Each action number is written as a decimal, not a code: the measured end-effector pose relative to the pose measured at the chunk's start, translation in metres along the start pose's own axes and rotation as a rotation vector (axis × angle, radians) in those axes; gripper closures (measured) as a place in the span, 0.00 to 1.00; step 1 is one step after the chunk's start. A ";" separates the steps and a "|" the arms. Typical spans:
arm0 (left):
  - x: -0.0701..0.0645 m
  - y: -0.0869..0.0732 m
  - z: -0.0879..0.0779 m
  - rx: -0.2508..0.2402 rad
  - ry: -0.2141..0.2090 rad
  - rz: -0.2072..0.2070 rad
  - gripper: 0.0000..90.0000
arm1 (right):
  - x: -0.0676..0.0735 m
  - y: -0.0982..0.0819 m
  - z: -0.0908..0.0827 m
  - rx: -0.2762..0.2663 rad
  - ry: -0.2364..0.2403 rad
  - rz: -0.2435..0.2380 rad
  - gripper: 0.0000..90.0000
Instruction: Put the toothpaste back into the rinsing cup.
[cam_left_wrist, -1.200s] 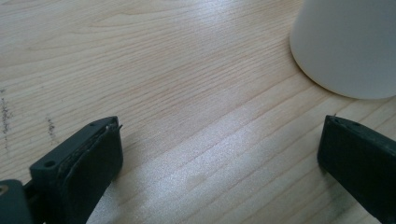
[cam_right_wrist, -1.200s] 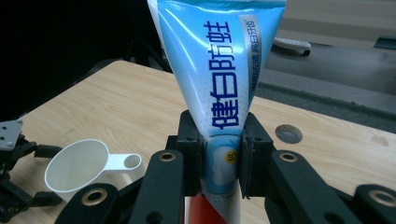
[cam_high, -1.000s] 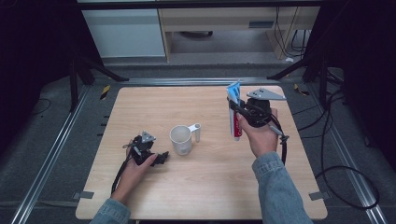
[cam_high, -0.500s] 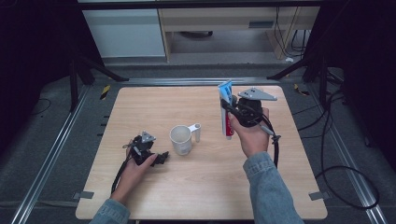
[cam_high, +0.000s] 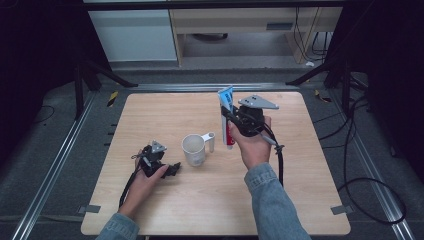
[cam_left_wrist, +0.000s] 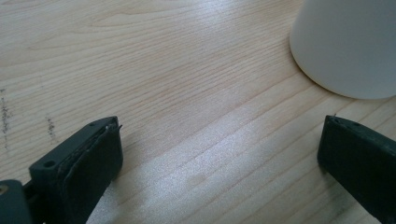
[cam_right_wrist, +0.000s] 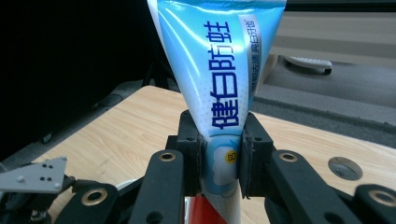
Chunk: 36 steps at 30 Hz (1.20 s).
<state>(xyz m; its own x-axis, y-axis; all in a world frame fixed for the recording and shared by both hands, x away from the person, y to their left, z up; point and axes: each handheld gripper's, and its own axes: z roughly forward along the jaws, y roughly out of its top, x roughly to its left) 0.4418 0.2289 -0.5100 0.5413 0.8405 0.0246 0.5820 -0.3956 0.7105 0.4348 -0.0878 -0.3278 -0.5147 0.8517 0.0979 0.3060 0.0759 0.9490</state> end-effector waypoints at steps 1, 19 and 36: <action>0.000 0.000 0.000 0.000 0.000 0.000 0.00 | 0.000 0.000 0.000 0.000 0.000 0.000 0.82; 0.000 0.000 0.000 0.000 0.000 0.000 0.00 | 0.044 0.004 0.018 -0.074 -0.027 -0.018 0.82; 0.000 0.000 0.000 -0.003 -0.001 -0.008 0.00 | 0.074 0.012 0.032 -0.163 -0.016 -0.034 0.82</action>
<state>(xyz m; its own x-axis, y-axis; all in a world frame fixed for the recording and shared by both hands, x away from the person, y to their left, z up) 0.4420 0.2284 -0.5101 0.5375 0.8431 0.0182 0.5846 -0.3881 0.7125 0.4260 -0.0072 -0.3187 -0.5095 0.8583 0.0616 0.1539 0.0205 0.9879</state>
